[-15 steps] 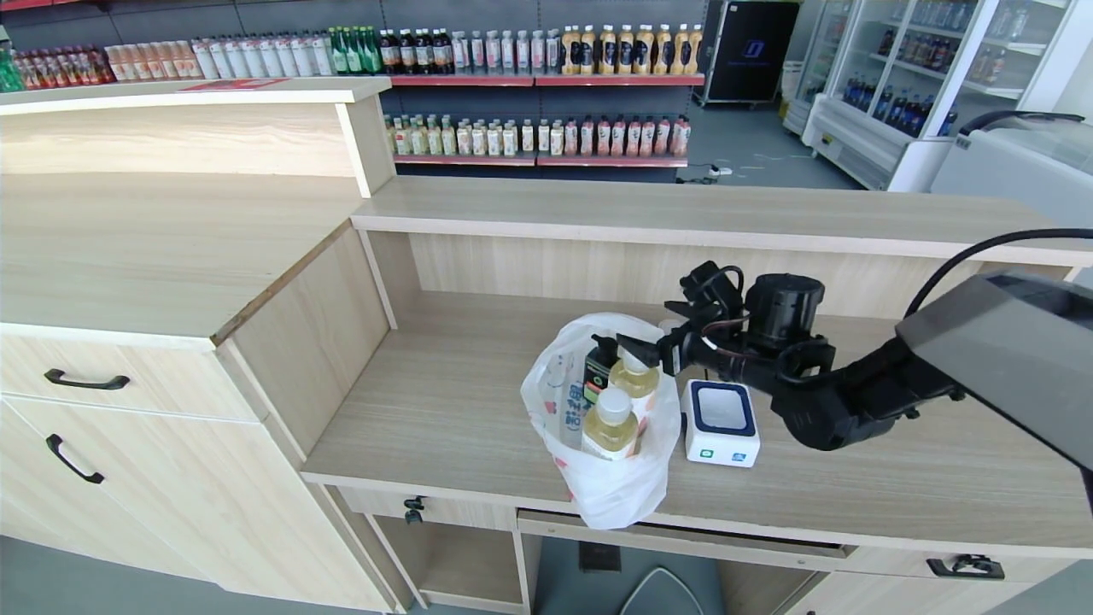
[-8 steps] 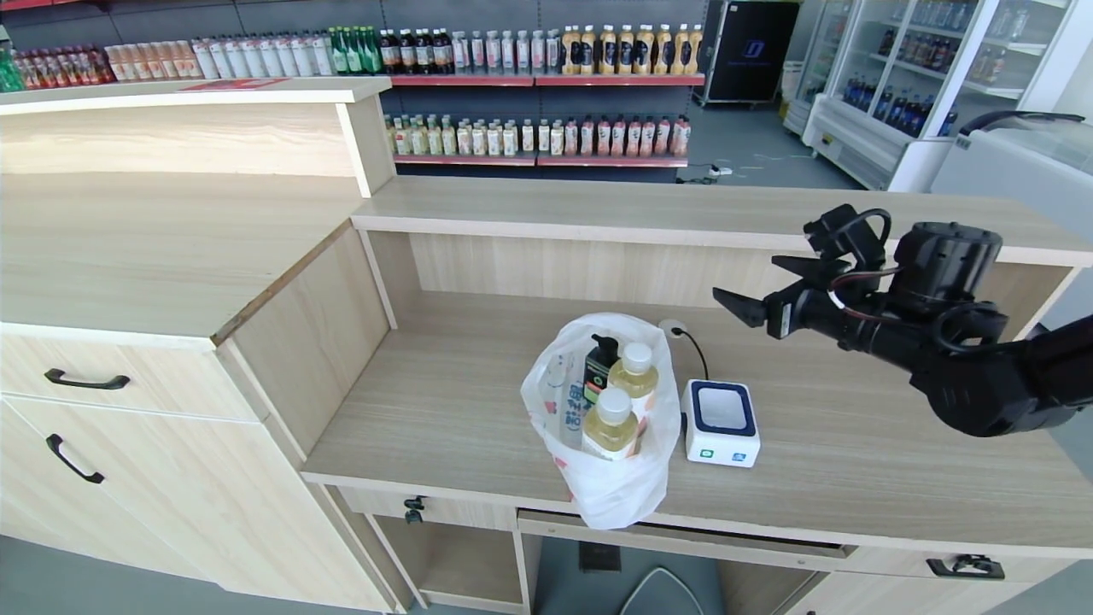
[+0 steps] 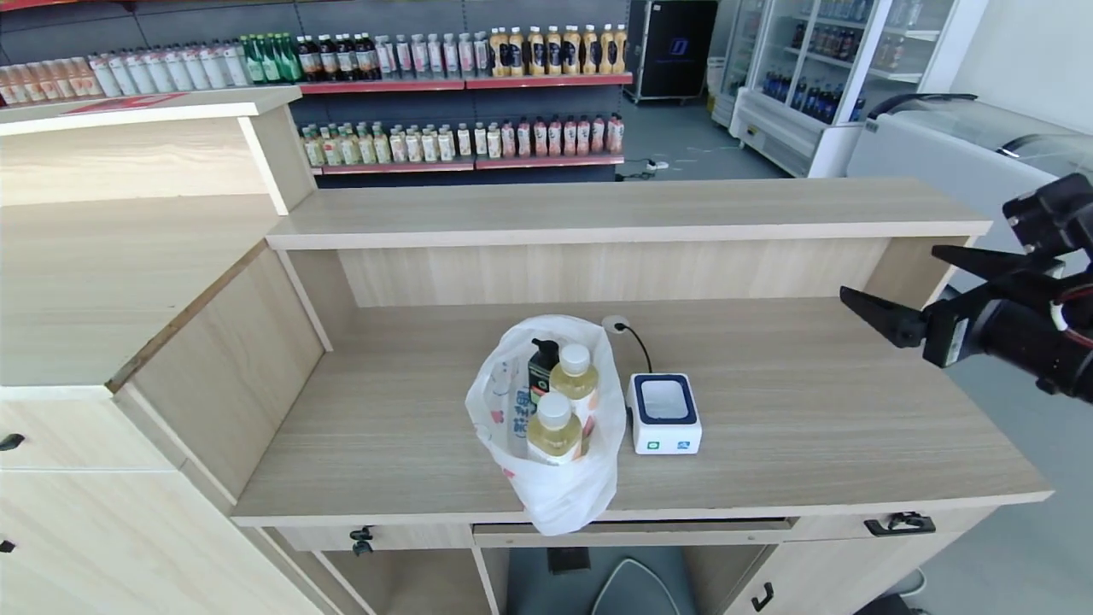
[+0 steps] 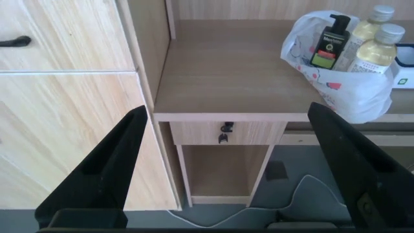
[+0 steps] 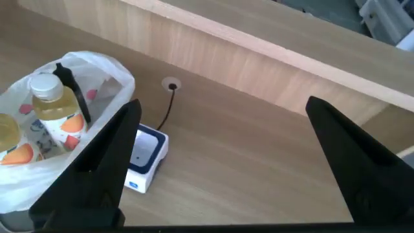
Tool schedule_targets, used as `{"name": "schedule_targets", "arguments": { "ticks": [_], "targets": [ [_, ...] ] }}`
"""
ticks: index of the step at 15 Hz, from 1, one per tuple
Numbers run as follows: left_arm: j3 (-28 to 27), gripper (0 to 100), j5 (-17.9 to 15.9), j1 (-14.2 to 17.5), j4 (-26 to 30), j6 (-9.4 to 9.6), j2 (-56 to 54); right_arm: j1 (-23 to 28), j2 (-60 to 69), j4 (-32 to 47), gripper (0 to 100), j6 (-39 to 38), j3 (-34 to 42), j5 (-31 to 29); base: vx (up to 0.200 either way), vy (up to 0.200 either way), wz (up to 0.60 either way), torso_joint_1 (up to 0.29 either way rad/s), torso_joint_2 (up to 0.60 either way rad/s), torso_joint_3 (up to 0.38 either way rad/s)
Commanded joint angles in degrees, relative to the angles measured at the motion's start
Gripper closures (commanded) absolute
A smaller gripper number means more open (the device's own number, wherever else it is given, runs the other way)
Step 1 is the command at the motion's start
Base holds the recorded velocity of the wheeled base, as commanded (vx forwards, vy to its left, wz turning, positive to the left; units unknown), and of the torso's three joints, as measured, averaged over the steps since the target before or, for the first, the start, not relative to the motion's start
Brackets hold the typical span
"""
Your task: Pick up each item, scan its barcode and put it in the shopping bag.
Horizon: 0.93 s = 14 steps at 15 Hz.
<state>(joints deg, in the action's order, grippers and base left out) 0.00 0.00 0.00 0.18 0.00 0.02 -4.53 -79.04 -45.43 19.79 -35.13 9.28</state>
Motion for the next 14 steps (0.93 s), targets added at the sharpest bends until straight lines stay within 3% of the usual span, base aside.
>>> {"name": "schedule_targets", "arguments": {
  "ticks": [1,3,7,8,10,14],
  "targets": [
    [0.0,0,0.0,0.0,0.0,0.00,0.0,0.1,12.8,0.8,0,-1.2,6.2,-6.1,0.000,0.000,0.00,0.000,0.00,0.000],
    [0.0,0,0.0,0.0,0.0,0.00,0.0,2.3,15.5,1.3,0,-6.7,9.7,-7.0,0.000,0.000,0.00,0.000,0.00,0.000],
    [0.0,0,0.0,0.0,0.0,0.00,0.0,5.1,21.9,1.0,0,-7.6,22.4,-10.0,0.000,0.000,0.00,0.000,0.00,0.000],
    [0.0,0,0.0,0.0,0.0,0.00,0.0,5.3,27.8,1.3,0,-8.9,29.4,-10.1,0.000,0.000,0.00,0.000,0.00,0.000],
    [0.0,0,0.0,0.0,0.0,0.00,0.0,5.4,36.0,3.0,0,-9.5,35.1,-10.0,0.000,0.000,0.00,0.000,0.00,0.000],
    [0.0,0,0.0,0.0,0.0,0.00,0.0,5.2,55.8,25.7,0,-14.1,35.1,-10.0,0.000,0.000,0.00,0.000,0.00,0.000]
  ]
}}
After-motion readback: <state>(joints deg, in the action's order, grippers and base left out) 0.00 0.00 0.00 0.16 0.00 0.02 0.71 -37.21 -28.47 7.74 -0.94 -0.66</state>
